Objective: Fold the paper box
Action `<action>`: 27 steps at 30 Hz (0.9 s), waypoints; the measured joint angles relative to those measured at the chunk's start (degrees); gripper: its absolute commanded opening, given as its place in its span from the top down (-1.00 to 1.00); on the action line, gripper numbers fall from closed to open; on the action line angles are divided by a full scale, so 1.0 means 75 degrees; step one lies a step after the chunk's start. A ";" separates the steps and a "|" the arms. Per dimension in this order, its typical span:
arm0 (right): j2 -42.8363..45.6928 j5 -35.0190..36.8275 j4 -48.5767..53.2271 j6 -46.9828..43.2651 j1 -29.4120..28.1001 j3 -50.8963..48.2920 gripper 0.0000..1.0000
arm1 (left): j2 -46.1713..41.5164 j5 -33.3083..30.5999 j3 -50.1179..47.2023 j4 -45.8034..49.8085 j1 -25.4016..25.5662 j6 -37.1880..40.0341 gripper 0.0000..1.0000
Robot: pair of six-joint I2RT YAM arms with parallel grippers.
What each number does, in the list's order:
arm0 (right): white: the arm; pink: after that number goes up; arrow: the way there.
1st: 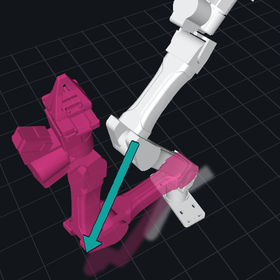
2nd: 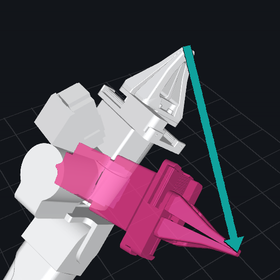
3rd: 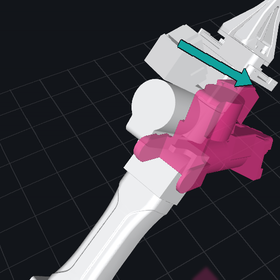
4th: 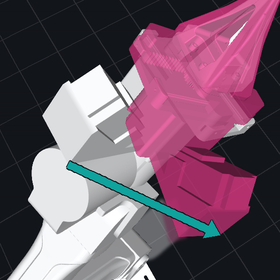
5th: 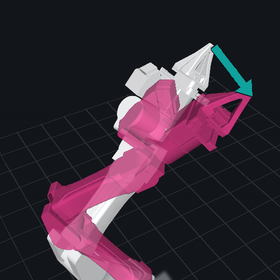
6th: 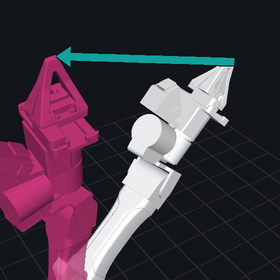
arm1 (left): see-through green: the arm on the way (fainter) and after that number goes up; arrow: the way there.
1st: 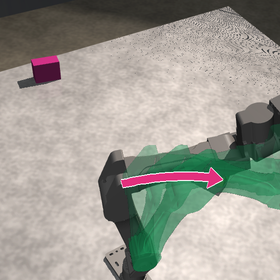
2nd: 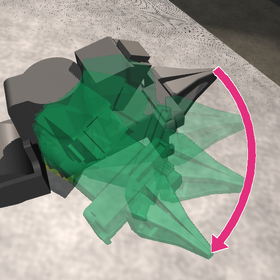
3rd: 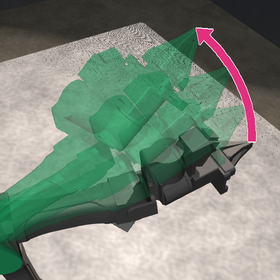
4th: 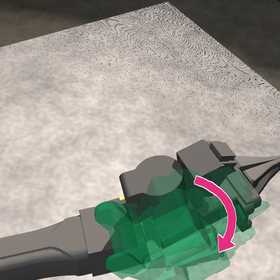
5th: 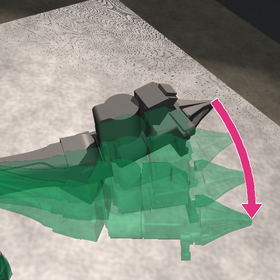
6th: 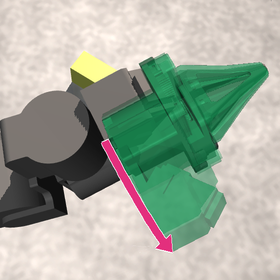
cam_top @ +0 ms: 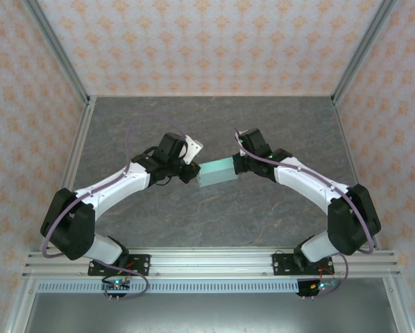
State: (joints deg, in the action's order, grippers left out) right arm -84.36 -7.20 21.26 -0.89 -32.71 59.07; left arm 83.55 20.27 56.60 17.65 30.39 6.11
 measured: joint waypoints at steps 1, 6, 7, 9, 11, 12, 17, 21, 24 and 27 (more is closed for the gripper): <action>0.0000 0.0000 0.0009 0.0000 -0.0003 0.0000 1.00 | 0.0006 0.0000 0.0003 0.0000 0.0000 -0.0003 0.74; 0.0017 0.0023 0.0055 0.0029 -0.0015 0.0000 1.00 | 0.0006 -0.0117 0.0061 0.0009 0.0050 -0.0026 0.85; 0.0026 0.0035 0.0070 0.0035 -0.0020 0.0000 1.00 | 0.0006 -0.0189 0.0079 0.0026 0.0090 -0.0038 0.87; 0.0050 0.0058 0.0090 0.0085 -0.0035 0.0000 1.00 | 0.0012 -0.0294 0.0096 0.0044 0.0140 -0.0125 0.90; 0.0087 0.0087 0.0111 0.0140 -0.0055 0.0000 1.00 | 0.0015 -0.0379 0.0108 0.0047 0.0152 -0.0280 0.93; 0.0114 0.0093 0.0114 0.0160 -0.0073 0.0000 1.00 | 0.0015 -0.0405 0.0108 0.0050 0.0157 -0.0376 0.94; 0.0198 0.0166 0.0114 0.0315 -0.0125 -0.0003 1.00 | 0.0035 -0.0516 0.0175 0.0082 0.0157 -0.0968 0.97; 0.0216 0.0195 0.0108 0.0452 -0.0137 -0.0006 1.00 | 0.0047 -0.0571 0.0227 0.0087 0.0175 -0.1445 1.00; 0.0216 0.0224 0.0102 0.0545 -0.0137 -0.0050 1.00 | 0.0085 -0.0592 0.0280 0.0111 0.0207 -0.1760 1.00; 0.0216 0.0236 0.0076 0.0624 -0.0137 -0.0119 1.00 | 0.0154 -0.0600 0.0358 0.0128 0.0219 -0.2040 1.00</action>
State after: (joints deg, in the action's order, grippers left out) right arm -82.74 -5.43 21.82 3.79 -33.74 58.17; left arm 84.71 15.77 59.29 18.61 32.03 -9.19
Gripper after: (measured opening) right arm 0.045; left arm 0.050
